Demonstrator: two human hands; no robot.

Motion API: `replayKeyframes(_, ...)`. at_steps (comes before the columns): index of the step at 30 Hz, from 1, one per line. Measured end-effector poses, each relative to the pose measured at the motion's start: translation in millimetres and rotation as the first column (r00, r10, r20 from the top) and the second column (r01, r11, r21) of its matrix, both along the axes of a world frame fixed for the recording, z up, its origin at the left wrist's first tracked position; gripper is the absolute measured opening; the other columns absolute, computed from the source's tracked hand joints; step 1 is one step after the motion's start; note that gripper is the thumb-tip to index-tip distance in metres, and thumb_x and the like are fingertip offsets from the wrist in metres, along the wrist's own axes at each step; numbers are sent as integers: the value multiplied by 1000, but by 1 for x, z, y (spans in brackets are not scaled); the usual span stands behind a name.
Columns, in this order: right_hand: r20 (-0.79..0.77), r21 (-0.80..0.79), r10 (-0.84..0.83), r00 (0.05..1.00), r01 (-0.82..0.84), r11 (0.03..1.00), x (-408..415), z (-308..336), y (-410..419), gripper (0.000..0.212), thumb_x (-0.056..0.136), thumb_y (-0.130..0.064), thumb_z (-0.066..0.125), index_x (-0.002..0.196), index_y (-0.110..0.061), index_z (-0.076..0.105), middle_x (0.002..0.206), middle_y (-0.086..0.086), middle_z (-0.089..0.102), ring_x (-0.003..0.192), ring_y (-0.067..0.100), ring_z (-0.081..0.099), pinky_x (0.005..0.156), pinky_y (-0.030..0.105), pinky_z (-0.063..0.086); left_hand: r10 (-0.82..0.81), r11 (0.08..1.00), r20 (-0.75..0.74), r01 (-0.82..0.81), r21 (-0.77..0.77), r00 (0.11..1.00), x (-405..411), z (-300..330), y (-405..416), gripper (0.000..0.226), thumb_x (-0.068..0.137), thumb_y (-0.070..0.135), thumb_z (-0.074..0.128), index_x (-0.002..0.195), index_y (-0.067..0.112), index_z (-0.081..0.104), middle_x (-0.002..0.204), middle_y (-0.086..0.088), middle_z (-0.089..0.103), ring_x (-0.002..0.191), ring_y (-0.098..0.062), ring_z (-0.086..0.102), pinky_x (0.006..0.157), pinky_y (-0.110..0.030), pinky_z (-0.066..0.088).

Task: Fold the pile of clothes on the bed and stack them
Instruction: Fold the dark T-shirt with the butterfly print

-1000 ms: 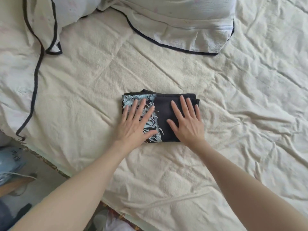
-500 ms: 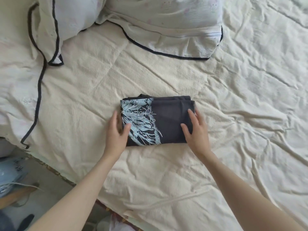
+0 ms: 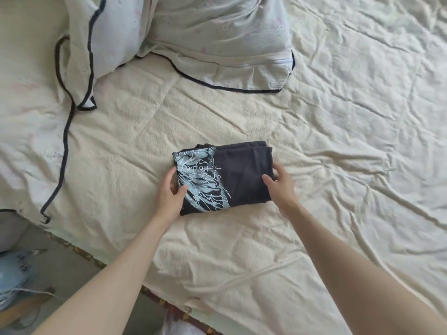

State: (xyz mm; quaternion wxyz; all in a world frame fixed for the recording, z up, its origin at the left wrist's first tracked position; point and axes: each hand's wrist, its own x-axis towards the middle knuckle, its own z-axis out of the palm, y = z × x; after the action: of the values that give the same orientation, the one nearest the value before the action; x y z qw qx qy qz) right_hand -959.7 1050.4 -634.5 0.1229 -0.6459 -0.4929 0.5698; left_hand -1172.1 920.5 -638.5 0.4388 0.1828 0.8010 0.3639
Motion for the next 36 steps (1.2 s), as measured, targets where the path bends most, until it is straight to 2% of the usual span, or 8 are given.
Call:
replayKeyframes(4, 58, -1, -26, 998, 26, 1000, 22, 19, -39, 39, 94, -12, 51, 132, -19, 51, 122, 4, 59, 104, 19, 59, 89, 41, 52, -81, 996, 11, 81, -31, 997, 15, 22, -37, 54, 96, 11, 52, 144, 24, 34, 123, 2, 57, 106, -14, 56, 87, -26, 46)
replayKeyframes(10, 80, -67, -195, 978, 200, 977, 70, 40, -120, 32, 93, -11, 54, 123, -22, 57, 114, 1, 61, 87, 10, 59, 70, 28, 49, -175, 980, 38, 178, -94, 984, 48, 42, -85, 51, 93, 7, 55, 141, 17, 40, 113, 9, 56, 92, -6, 58, 78, -19, 45)
replayKeyframes(14, 85, -80, -310, 947, 317, 945, 108, 56, -155, 34, 91, -10, 53, 121, -23, 61, 109, 1, 64, 84, 15, 61, 76, 39, 55, -322, 939, 4, 320, -126, 947, 73, 54, -81, 48, 93, 9, 55, 139, 16, 43, 112, 0, 58, 94, -19, 58, 84, -32, 47)
replayKeyframes(19, 61, -40, -478, 876, 480, 876, 173, 83, -178, 33, 92, -11, 54, 120, -25, 61, 104, -5, 64, 85, 11, 60, 73, 32, 54, -486, 873, -17, 483, -70, 874, 125, 81, -50, 42, 93, 10, 56, 132, 22, 50, 99, -7, 59, 90, -30, 61, 84, -44, 51)
replayKeyframes(22, 26, -4, -555, 831, 556, 831, 219, 104, -188, 28, 94, -14, 53, 117, -26, 61, 101, -10, 62, 87, 11, 61, 72, 32, 55, -547, 837, -27, 546, -33, 837, 170, 98, -32, 40, 92, 9, 57, 130, 23, 53, 101, -9, 58, 91, -32, 61, 86, -43, 50)
replayKeyframes(27, -2, 22, -655, 756, 655, 756, 306, 129, -188, 23, 96, -16, 47, 111, -26, 61, 101, -4, 64, 92, 16, 62, 77, 38, 55, -651, 756, -63, 654, 37, 756, 259, 128, 2, 39, 91, 5, 58, 126, 21, 56, 95, -7, 60, 78, -21, 58, 74, -30, 46)
replayKeyframes(30, -18, 39, -675, 738, 675, 737, 364, 140, -177, 24, 96, -14, 50, 115, -20, 61, 100, -1, 64, 90, 16, 60, 72, 28, 51, -708, 698, -117, 715, 36, 697, 320, 145, 31, 40, 91, 6, 57, 127, 23, 56, 96, -7, 61, 77, -20, 57, 76, -32, 44)
replayKeyframes(36, -43, 135, -693, 720, 691, 710, 501, 168, -146, 28, 93, -15, 55, 121, -16, 58, 106, 2, 65, 96, 16, 62, 85, 29, 50, -713, 668, -167, 732, 132, 681, 468, 174, 87, 36, 93, 7, 55, 124, 25, 56, 90, -1, 60, 75, -18, 57, 74, -36, 48)
